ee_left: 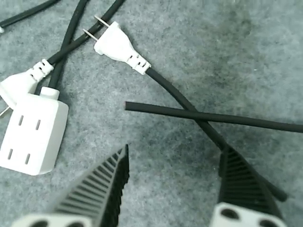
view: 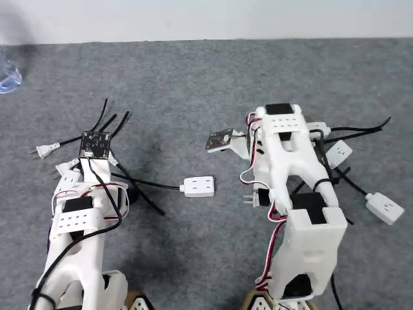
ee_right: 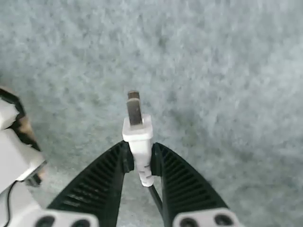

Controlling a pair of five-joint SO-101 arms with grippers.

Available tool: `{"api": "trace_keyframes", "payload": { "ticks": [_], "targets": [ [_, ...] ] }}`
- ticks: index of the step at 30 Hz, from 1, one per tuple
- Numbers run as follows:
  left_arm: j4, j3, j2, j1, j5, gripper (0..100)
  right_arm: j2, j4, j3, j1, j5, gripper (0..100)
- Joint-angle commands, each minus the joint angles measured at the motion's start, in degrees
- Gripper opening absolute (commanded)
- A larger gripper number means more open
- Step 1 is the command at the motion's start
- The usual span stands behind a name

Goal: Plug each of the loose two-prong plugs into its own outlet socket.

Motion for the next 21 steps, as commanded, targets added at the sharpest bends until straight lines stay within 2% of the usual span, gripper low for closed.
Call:
{"api": "trace_keyframes", "payload": {
  "ticks": [1, 6, 8, 14, 21],
  "targets": [
    [-1.5, -0.3, -0.6, 0.4, 0.3, 29, -3.3, -4.0, 0.1, -0.3, 1.0, 6.6],
    [-1.6, -0.3, -0.6, 0.4, 0.3, 29, -4.4, -6.7, 0.0, -0.4, 0.9, 33.4],
    [-1.6, -0.3, -0.6, 0.4, 0.3, 29, -6.4, -6.1, 0.0, -0.9, 0.9, 38.8],
    [-1.6, -0.3, -0.6, 0.4, 0.3, 29, -13.3, -1.2, 4.7, -1.9, 1.1, 33.7],
    [-1.4, -0.2, -0.6, 0.4, 0.2, 29, -16.8, -17.0, 22.7, -2.2, 1.1, 31.7]
  ]
}}
